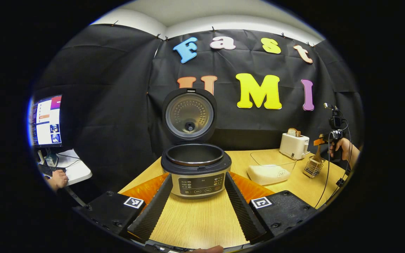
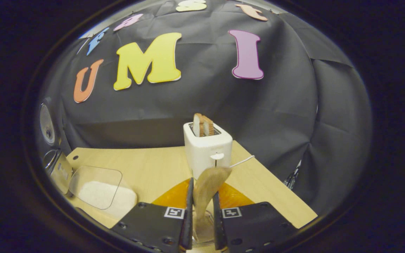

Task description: Close the left gripper, press the button to open the rice cooker; take a wooden spoon from the chopstick holder with the right hand, scoop a spoonful of rice and pour it into the rice cooker, then put the wooden spoon back into the chopstick holder.

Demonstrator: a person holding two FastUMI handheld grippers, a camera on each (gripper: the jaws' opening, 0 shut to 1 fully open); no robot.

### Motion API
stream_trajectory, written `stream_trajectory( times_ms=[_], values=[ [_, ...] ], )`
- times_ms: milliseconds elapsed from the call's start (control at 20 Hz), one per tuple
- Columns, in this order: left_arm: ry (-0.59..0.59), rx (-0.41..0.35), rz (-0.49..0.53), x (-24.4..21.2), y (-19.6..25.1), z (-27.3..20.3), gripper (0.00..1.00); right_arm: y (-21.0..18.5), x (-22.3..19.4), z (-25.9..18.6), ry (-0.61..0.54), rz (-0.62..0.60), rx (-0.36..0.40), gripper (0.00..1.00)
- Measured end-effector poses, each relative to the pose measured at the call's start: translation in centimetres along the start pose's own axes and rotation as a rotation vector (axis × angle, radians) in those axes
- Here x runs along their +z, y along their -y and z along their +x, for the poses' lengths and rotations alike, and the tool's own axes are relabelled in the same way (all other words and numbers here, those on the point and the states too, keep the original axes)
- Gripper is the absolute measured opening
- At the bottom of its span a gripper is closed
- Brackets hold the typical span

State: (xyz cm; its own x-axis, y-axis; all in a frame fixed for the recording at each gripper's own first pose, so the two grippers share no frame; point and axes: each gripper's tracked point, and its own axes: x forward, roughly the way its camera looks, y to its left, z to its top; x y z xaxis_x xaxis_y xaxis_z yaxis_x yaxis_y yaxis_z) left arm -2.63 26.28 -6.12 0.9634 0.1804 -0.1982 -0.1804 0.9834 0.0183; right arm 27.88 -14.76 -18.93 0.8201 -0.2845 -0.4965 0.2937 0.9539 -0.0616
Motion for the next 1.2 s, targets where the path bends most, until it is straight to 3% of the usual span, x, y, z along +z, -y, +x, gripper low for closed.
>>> stream_trajectory(
  times_ms=[50, 150, 300, 500, 650, 700, 750, 950, 1200],
  values=[
    [-0.001, 0.002, -0.001, -0.1, 0.0, 0.0, 0.95, 0.3, 0.3, -0.2, 0.009, -0.008, -0.016, 0.30],
    [-0.004, 0.005, -0.001, -0.1, 0.1, 0.1, 0.95, 0.8, 1.1, -0.7, 0.030, -0.036, -0.046, 0.35],
    [0.003, 0.007, 0.000, 0.0, 0.3, 0.3, 0.95, 1.2, 2.0, -2.1, 0.044, -0.063, -0.075, 0.69],
    [0.016, 0.011, -0.012, 0.1, 1.0, 1.2, 0.95, 2.1, 3.4, -4.4, 0.127, -0.071, -0.141, 0.98],
    [-0.016, -0.003, -0.005, -1.0, 1.5, 2.1, 0.95, 1.6, 3.8, -6.4, 0.167, -0.057, -0.128, 0.97],
    [-0.025, 0.005, -0.005, -1.4, 1.3, 2.3, 0.84, 1.3, 3.9, -7.1, 0.178, -0.044, -0.116, 0.98],
    [-0.028, 0.025, -0.010, -1.4, 0.8, 2.5, 0.95, 1.1, 4.0, -7.9, 0.192, -0.031, -0.104, 0.98],
    [-0.031, 0.047, -0.055, 0.6, -0.1, 2.7, 0.95, 1.4, 3.1, -12.1, 0.267, -0.026, -0.089, 0.95],
    [0.019, 0.072, -0.041, 7.4, -0.6, 2.6, 0.95, 3.2, 1.7, -17.8, 0.342, -0.047, -0.099, 0.97]
  ],
)
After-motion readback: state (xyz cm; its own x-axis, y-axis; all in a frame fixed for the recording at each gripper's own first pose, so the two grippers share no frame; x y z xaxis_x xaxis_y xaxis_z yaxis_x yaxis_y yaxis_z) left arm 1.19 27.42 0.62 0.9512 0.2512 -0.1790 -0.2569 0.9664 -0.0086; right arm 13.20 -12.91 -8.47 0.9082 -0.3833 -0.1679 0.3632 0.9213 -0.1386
